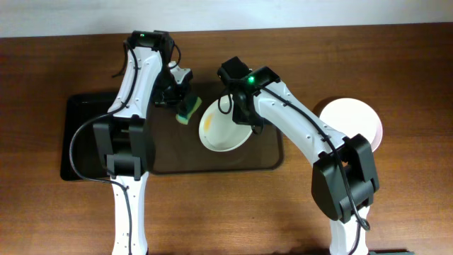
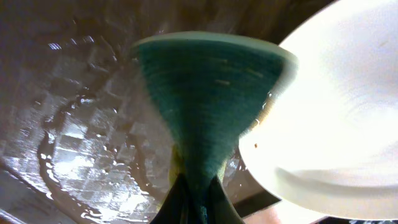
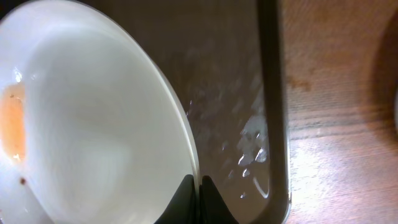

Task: Clean dirty plates on tray and stack at the side

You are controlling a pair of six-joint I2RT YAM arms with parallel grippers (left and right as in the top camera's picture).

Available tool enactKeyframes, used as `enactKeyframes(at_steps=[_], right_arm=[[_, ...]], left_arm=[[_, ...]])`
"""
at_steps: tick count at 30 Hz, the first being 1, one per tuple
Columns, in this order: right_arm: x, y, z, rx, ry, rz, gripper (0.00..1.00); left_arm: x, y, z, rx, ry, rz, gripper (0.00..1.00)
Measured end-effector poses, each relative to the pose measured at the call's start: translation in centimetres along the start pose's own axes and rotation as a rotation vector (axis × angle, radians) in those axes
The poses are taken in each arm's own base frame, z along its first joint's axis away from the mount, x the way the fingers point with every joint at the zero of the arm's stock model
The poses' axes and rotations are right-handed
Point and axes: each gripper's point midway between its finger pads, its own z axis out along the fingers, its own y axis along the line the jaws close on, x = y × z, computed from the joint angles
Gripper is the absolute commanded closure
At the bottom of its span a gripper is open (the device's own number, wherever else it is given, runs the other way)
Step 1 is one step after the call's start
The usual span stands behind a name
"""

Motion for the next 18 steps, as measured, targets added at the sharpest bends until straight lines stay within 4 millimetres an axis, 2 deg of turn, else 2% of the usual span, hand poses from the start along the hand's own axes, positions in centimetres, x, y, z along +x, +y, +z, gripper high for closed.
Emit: enactKeyframes(at_steps=[3,10,12,14,16,17,18], right_arm=[[0.7,-0.3,0.7,-0.042,0.066,0.002,0.96],[0.6,-0.6,0.9,-0.081,0.102,-0.003,0.96],[0.5,-0.7,0.9,-0.073,0.096,-0.009,0.96],[0.1,-2.0,0.9,-0.005,0.063,-0.022,0.96],[-0.9,-3.6,-0.2,0.07,-0.013,-0.042,0.96],[-1.7,-4.3,-1.4,0.099,-0.067,-0.052,0.96],[-2.7,-5.2,-3.5,0.14,-0.152,-0.072,0.96]], left_arm=[[0.3,-0.2,0.0,0.01,0.013,0.006,0.99],[0.7,-3.2,-0.1,0.154,0.017,0.113,0.99],[0.3,-3.9,0.0,0.167,0.002,0.145,0.99],[-0.6,-4.3,0.1,0.171,-0.037,0.164,0.99],[-1.8,-3.8,-0.1,0.171,-0.084,0.15,0.99],[-2.2,-3.4,-0.3,0.17,-0.102,0.137,0.99],[-2.5,-2.7,-0.5,0.171,-0.117,0.116,0.99]])
